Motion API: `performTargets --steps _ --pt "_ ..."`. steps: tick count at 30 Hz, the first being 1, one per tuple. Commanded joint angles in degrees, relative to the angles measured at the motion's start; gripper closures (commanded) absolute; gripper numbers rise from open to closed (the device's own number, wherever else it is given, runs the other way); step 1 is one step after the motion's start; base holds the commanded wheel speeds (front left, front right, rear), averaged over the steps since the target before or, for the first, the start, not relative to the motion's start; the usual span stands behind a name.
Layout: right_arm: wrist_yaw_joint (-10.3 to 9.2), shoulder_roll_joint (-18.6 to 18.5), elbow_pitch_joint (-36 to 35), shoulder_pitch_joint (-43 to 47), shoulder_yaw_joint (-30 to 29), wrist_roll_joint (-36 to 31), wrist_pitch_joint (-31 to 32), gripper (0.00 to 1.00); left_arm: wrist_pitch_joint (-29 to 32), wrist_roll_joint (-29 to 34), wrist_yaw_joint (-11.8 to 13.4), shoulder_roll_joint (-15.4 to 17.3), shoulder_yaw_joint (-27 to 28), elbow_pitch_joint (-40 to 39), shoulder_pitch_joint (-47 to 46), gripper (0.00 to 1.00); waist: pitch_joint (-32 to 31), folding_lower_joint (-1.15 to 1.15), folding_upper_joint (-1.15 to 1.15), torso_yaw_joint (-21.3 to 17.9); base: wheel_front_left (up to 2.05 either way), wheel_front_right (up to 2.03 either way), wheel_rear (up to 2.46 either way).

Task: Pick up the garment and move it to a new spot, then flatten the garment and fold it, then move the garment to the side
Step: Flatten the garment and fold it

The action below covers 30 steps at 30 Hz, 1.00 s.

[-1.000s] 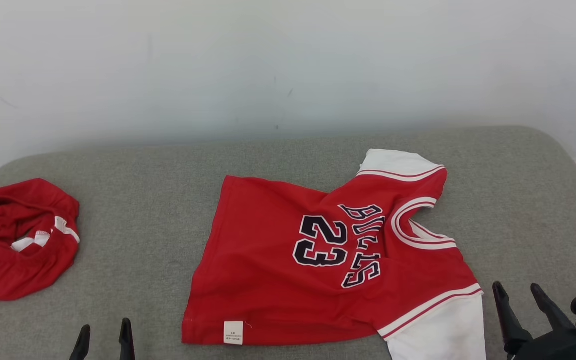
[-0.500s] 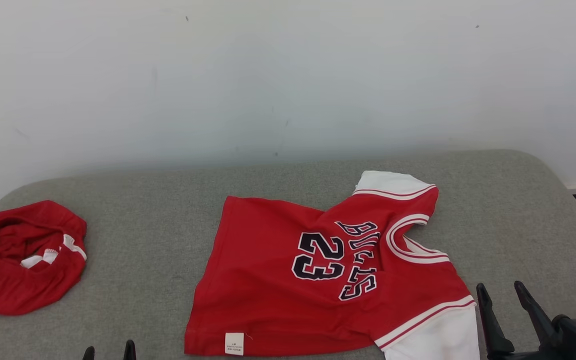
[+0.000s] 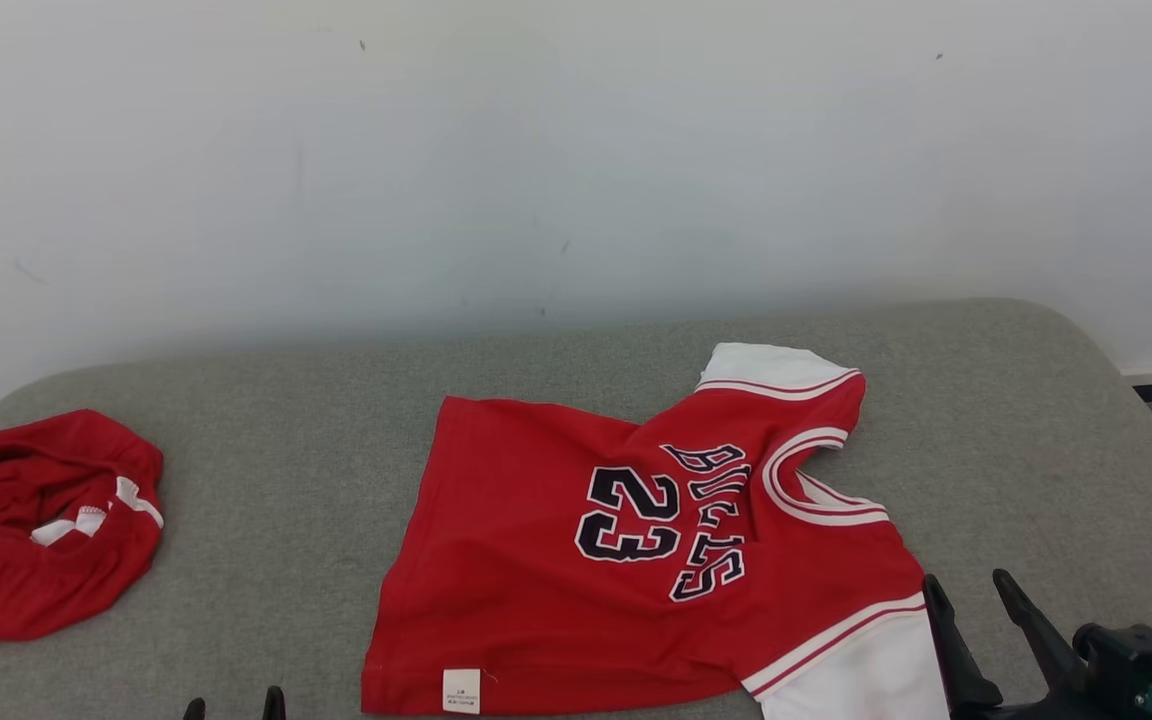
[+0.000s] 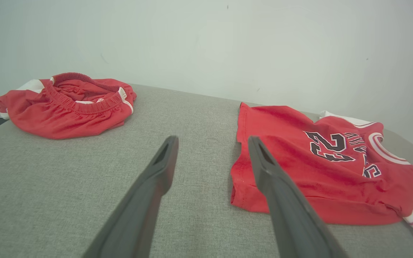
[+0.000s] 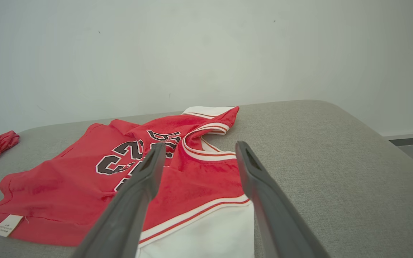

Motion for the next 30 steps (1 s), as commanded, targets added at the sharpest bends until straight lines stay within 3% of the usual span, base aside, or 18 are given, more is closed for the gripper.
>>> performTargets --steps 1,12,18,23,30 --pt "0.03 -0.4 0.3 -0.3 0.2 0.3 0.0 0.0 -0.1 0.5 -0.2 -0.1 0.3 0.4 -0.7 0.0 0.2 0.01 0.0 -0.1 0.0 0.0 0.0" --pt "0.03 0.0 1.5 -1.3 0.1 1.2 1.0 0.0 0.3 0.4 -0.7 -0.3 -0.4 2.5 -2.5 0.0 1.3 0.01 0.0 0.0 0.0 0.0 0.0" --pt "0.03 1.0 4.3 0.0 -4.7 2.1 11.8 0.0 7.9 0.7 -1.4 -0.8 -6.1 4.8 -6.6 0.0 3.4 0.01 0.0 0.7 0.0 0.0 0.0" --pt "0.03 2.2 6.1 0.1 -7.5 1.2 19.0 0.0 12.8 0.6 -0.4 -1.3 -8.5 8.5 -11.1 0.0 5.1 0.01 0.0 0.5 0.0 0.0 0.0" --pt "0.03 4.1 8.1 -2.8 -9.0 -0.8 24.5 0.0 18.9 2.2 3.1 -1.1 -9.0 16.3 -18.1 0.0 8.5 0.01 0.0 -0.9 0.0 0.0 0.0"
